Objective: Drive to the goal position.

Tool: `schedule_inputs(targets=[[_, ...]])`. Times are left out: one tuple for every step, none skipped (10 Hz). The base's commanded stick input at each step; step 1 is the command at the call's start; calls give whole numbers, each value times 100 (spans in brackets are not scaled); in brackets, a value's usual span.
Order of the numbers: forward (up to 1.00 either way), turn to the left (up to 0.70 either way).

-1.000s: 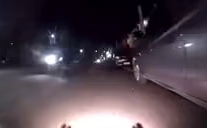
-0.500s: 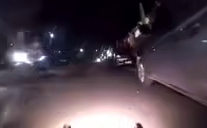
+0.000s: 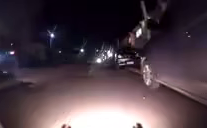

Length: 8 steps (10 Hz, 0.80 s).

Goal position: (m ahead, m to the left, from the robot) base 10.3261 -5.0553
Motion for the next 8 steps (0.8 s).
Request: schedule_inputs(targets=[[60, 0], [60, 0], [60, 0], [60, 0], [60, 0], [60, 0], [60, 0], [60, 0]])
